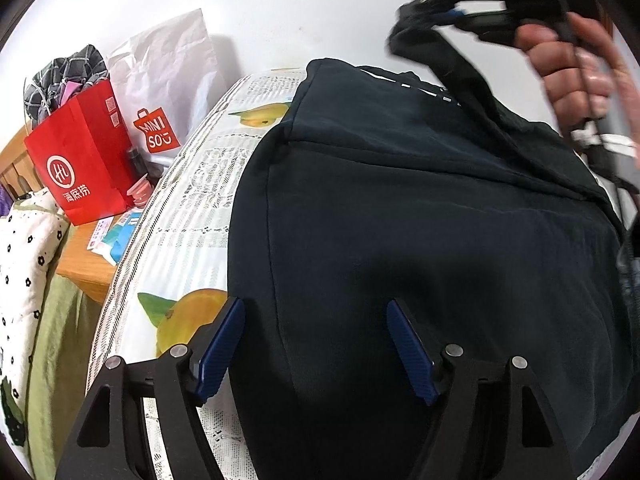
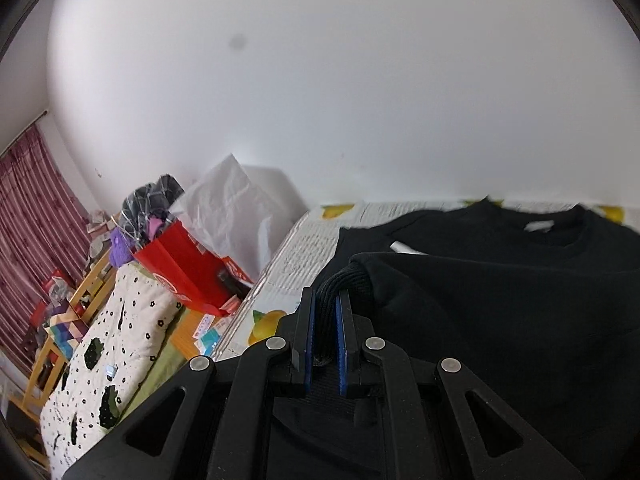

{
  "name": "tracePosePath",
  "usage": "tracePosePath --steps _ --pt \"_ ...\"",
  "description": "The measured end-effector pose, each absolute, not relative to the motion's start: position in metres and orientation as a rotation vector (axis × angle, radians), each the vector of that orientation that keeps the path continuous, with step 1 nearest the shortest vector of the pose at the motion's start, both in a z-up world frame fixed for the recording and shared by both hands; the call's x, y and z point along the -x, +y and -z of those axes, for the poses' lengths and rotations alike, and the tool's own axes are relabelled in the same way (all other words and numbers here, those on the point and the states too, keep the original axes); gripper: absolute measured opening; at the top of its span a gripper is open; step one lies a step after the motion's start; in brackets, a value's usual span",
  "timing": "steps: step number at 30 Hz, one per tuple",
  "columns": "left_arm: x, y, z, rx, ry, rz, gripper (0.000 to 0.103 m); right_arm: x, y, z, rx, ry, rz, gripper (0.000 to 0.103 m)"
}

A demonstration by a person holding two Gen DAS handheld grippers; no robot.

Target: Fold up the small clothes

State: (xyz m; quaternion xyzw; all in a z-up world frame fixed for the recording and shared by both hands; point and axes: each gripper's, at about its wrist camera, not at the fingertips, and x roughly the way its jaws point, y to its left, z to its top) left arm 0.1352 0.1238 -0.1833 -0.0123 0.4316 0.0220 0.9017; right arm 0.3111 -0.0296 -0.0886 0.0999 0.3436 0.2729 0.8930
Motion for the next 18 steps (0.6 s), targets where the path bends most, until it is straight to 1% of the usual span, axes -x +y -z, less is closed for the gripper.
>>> tracePosePath --steps 2,3,5,6,8,14,18 --pt "-0.135 0.124 0.183 0.026 0.893 -0.044 0.072 -0.317 -0.023 0.101 -0.197 0.754 -0.57 0.011" --pt "-0.135 0.123 0.183 0.023 0.894 -0.043 0.073 -0.321 -0.021 0.109 -0.196 0.78 -0.577 0.018" --pt "-0.136 0.122 0.183 0.016 0.897 -0.04 0.074 -0.328 -0.017 0.125 -0.221 0.834 -0.614 0.023" --pt "-0.137 0.121 0.183 0.013 0.899 -0.039 0.075 -0.329 -0.018 0.131 -0.228 0.86 -0.634 0.03" --pt "-0.139 0.12 0.183 0.006 0.905 -0.035 0.077 -0.329 -0.021 0.139 -0.206 0.891 -0.626 0.036" --pt "-0.144 0.12 0.182 0.006 0.921 -0.037 0.078 -0.31 -0.066 0.132 -0.059 0.828 -0.469 0.037" --pt "-0.144 0.12 0.183 0.004 0.921 -0.041 0.078 -0.301 -0.113 0.144 0.076 0.842 -0.254 0.037"
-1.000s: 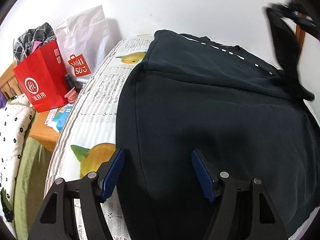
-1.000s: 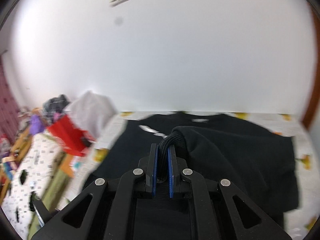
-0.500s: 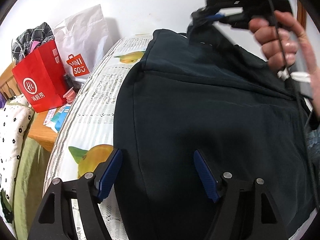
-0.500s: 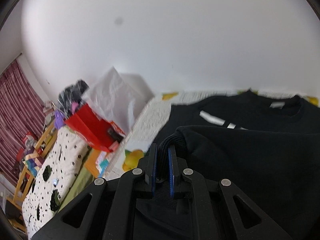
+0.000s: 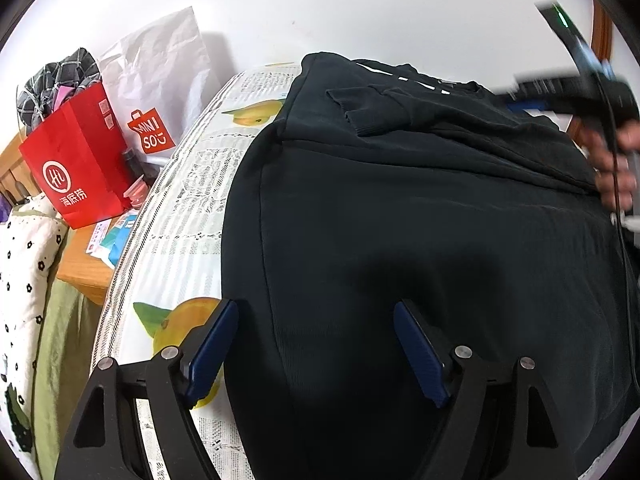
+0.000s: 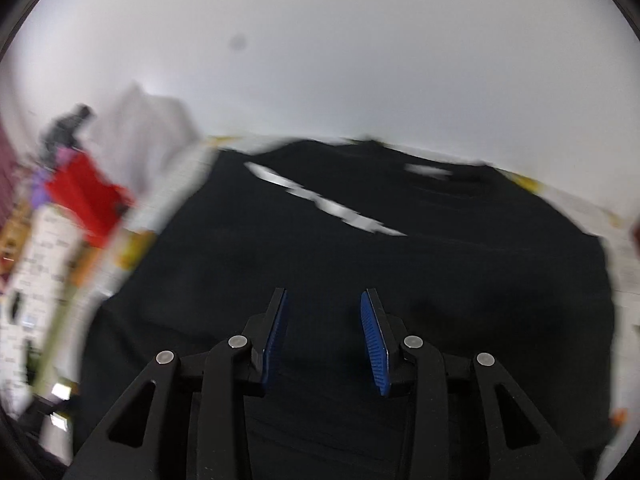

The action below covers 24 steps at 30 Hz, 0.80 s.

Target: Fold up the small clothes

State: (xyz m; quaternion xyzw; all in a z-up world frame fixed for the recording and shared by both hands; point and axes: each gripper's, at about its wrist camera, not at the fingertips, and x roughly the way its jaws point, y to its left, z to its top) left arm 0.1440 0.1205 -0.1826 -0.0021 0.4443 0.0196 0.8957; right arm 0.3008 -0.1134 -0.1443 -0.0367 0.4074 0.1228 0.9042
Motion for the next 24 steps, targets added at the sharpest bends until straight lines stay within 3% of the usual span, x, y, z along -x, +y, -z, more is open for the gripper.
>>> tracePosePath --steps 5,13,20,24 --pt "-0.145 0.12 0.181 0.008 0.934 -0.049 0.078 -0.301 -0.144 0.193 0.139 0.928 -0.179 0.037" --pt "-0.134 0.126 0.177 0.032 0.946 -0.07 0.078 -0.261 -0.173 0.173 0.062 0.849 -0.2 0.038" --pt "-0.114 0.146 0.176 0.112 0.957 -0.07 0.077 -0.183 -0.248 0.157 0.03 0.806 -0.053 0.05" --pt "-0.098 0.149 0.176 0.11 0.952 -0.074 0.068 -0.137 -0.296 0.165 -0.004 0.831 0.043 0.05"
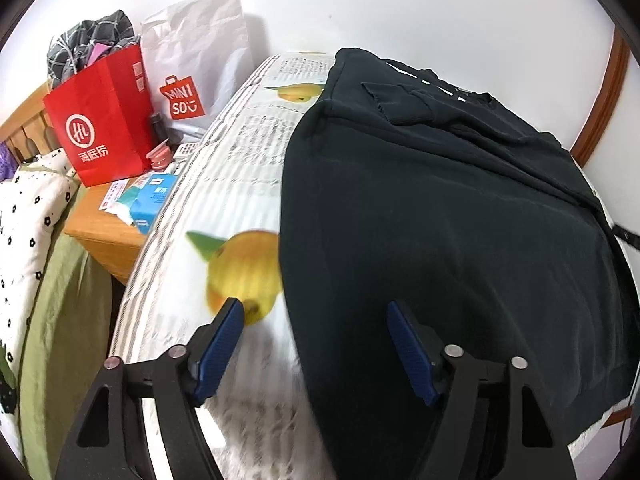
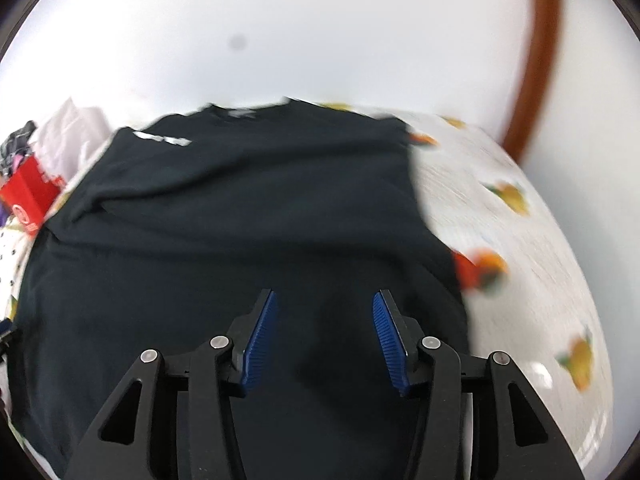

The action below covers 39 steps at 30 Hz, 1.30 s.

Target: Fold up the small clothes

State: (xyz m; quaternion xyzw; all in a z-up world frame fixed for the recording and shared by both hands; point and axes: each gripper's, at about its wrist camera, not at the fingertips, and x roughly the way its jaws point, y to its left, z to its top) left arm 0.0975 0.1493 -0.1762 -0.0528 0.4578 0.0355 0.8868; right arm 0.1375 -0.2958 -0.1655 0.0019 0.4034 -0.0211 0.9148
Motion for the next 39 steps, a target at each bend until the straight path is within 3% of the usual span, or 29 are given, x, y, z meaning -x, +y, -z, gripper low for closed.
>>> tracePosePath --steps 9,20,22,27,39 --pt "-0.058 0.144 0.176 0.127 0.932 -0.077 0.056 -0.045 -0.35 0.187 -0.1 0.839 0.134 0.05" --pt "-0.035 0.139 0.178 0.13 0.936 -0.021 0.055 0.009 -0.348 0.219 -0.185 0.87 0.058 0.049" --pt "-0.034 0.137 0.178 0.128 0.935 -0.014 0.055 0.013 -0.339 0.22 -0.152 0.846 0.076 0.046" --pt "-0.034 0.133 0.179 0.104 0.935 -0.023 0.055 0.007 -0.321 0.22 -0.098 0.826 0.066 0.009" --pt "-0.028 0.122 0.178 0.118 0.949 -0.031 0.055 -0.001 -0.339 0.218 -0.103 0.824 0.084 0.007"
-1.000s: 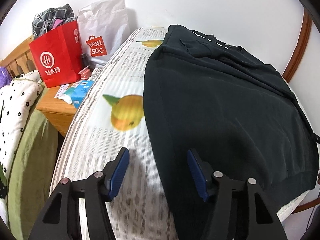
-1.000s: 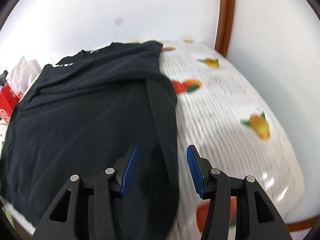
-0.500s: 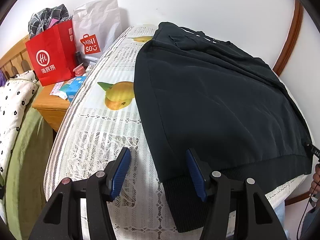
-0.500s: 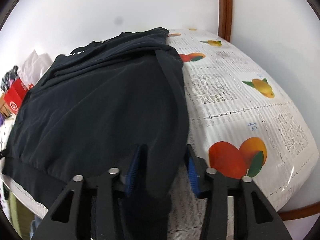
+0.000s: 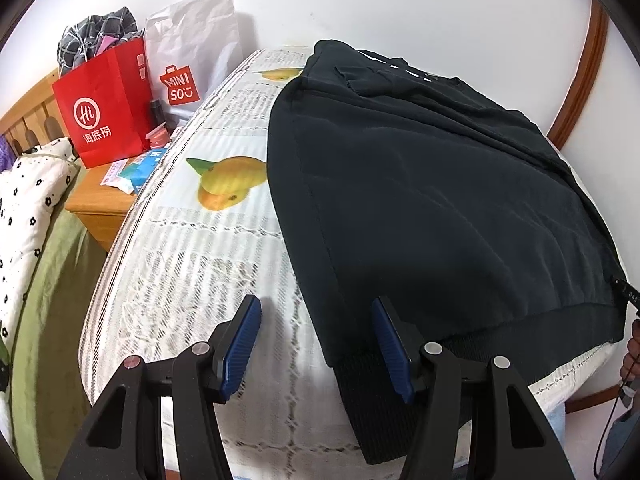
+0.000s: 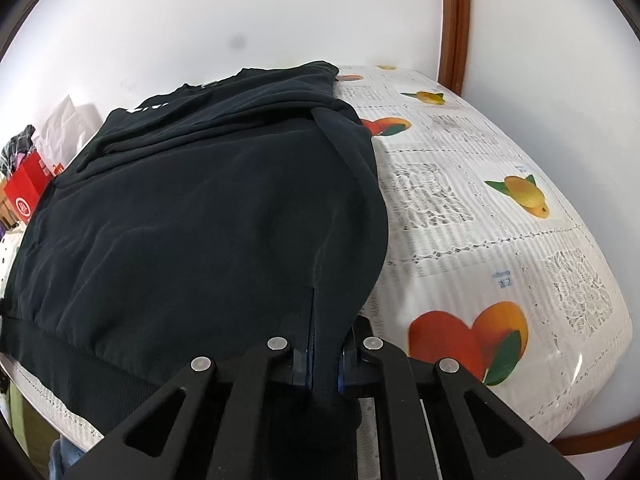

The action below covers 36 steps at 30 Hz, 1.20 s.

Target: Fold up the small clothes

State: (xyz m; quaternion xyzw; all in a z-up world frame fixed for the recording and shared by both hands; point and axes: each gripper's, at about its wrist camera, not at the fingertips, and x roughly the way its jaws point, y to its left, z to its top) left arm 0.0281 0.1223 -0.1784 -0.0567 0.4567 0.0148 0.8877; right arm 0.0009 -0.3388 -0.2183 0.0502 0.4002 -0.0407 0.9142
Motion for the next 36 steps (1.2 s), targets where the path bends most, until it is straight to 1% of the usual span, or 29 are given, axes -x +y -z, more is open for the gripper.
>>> tracePosePath --steps 6,7,8,9,11,12,13,14,15,16,17,19,24,30,36 --pt "-0.026 0.119 0.178 0.116 0.942 -0.021 0.052 -0.002 -0.337 0.218 -0.114 0.842 0.072 0.013" --pt "-0.026 0.118 0.178 0.12 0.946 -0.009 0.05 -0.002 -0.338 0.218 -0.123 0.845 0.071 0.014" --pt "-0.026 0.118 0.178 0.129 0.949 0.006 0.044 -0.002 -0.339 0.218 -0.138 0.848 0.069 0.017" --pt "-0.027 0.118 0.177 0.147 0.953 0.026 0.041 -0.003 -0.34 0.218 -0.152 0.85 0.067 0.022" --pt "-0.028 0.115 0.177 0.157 0.959 0.05 0.038 -0.003 -0.338 0.218 -0.177 0.847 0.051 0.028" --pt "-0.029 0.112 0.177 0.145 0.96 0.05 0.032 -0.003 -0.335 0.218 -0.176 0.845 0.044 0.028" --pt "-0.03 0.11 0.178 0.135 0.96 0.044 0.029 -0.002 -0.331 0.218 -0.167 0.842 0.045 0.028" --pt "-0.031 0.11 0.178 0.13 0.96 0.037 0.023 -0.003 -0.328 0.219 -0.156 0.839 0.05 0.027" --pt "-0.033 0.111 0.177 0.129 0.962 0.03 0.014 -0.004 -0.326 0.219 -0.149 0.837 0.054 0.022" --pt "-0.034 0.113 0.177 0.139 0.965 0.033 0.013 -0.004 -0.324 0.219 -0.14 0.834 0.057 0.018" --pt "-0.034 0.115 0.175 0.15 0.966 0.04 0.011 -0.004 -0.322 0.218 -0.127 0.83 0.065 0.009" --pt "-0.033 0.122 0.164 0.179 0.955 0.066 0.01 -0.003 -0.324 0.214 -0.125 0.823 0.063 0.008" --pt "-0.016 0.132 0.128 0.231 0.856 0.119 0.01 0.019 -0.34 0.181 -0.212 0.707 0.0 0.008" --pt "-0.008 0.138 0.11 0.248 0.808 0.132 0.01 0.036 -0.343 0.161 -0.226 0.644 -0.019 0.007" --pt "-0.026 0.14 0.096 0.238 0.767 0.136 0.01 0.033 -0.34 0.146 -0.234 0.601 -0.031 0.007"
